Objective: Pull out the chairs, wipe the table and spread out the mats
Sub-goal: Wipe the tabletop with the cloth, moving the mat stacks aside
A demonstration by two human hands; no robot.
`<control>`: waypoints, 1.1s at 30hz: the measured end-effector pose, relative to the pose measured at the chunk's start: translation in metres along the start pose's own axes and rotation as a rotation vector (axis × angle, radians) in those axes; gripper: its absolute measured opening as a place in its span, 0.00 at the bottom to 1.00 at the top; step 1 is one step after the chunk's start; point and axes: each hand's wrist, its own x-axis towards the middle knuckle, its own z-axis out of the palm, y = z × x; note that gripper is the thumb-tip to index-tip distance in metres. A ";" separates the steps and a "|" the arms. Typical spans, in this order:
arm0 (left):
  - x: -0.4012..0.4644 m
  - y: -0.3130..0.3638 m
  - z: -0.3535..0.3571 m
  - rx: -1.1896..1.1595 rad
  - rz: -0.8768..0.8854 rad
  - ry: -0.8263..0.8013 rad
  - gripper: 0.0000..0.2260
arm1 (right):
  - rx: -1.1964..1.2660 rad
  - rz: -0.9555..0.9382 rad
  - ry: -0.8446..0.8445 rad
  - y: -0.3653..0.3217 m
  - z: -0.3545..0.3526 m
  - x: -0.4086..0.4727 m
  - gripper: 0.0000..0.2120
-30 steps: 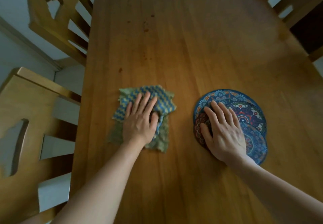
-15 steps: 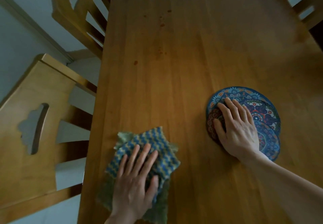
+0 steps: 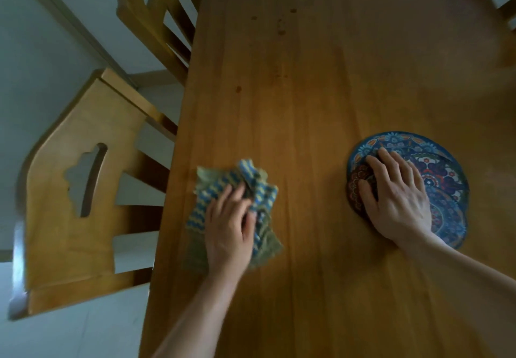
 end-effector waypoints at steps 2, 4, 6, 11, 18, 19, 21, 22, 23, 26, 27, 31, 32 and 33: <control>-0.039 0.014 -0.003 -0.029 0.038 -0.022 0.10 | -0.008 0.000 0.003 0.000 0.000 0.000 0.28; -0.055 0.024 -0.007 -0.041 0.036 -0.039 0.12 | -0.011 0.002 0.000 0.000 -0.001 0.000 0.28; -0.047 0.033 -0.014 -0.097 0.022 -0.031 0.13 | -0.013 0.004 -0.007 -0.001 -0.002 0.000 0.28; 0.002 0.077 -0.048 -0.441 -0.092 -0.071 0.13 | -0.014 0.013 -0.020 -0.001 -0.002 0.000 0.29; 0.051 0.051 -0.049 -0.144 -0.293 0.011 0.25 | -0.018 0.015 -0.032 -0.001 -0.002 0.001 0.29; 0.052 0.049 -0.040 -0.038 -0.211 -0.083 0.28 | -0.014 0.016 -0.029 0.000 -0.002 0.002 0.29; 0.043 0.045 -0.016 0.164 0.034 -0.333 0.29 | -0.004 0.007 -0.020 0.001 -0.002 0.001 0.29; 0.037 0.038 -0.004 0.243 0.144 -0.391 0.29 | -0.002 0.001 -0.019 0.001 -0.002 0.000 0.29; 0.036 0.029 0.002 0.296 0.213 -0.405 0.28 | -0.001 -0.003 -0.019 0.001 -0.002 0.000 0.28; 0.064 -0.005 0.000 0.346 0.178 -0.348 0.27 | 0.002 0.000 -0.014 0.002 -0.002 0.001 0.28; 0.078 -0.016 -0.002 0.374 0.105 -0.314 0.28 | -0.001 -0.002 -0.014 0.002 -0.002 0.001 0.28; 0.132 -0.017 0.007 0.467 -0.195 -0.231 0.30 | -0.013 0.009 -0.014 0.003 0.000 -0.001 0.28; 0.141 -0.005 0.012 0.462 -0.219 -0.222 0.30 | -0.009 0.006 -0.010 0.002 0.000 0.001 0.28; 0.146 0.011 0.021 0.443 -0.201 -0.219 0.29 | -0.007 0.001 -0.009 0.002 0.000 0.001 0.28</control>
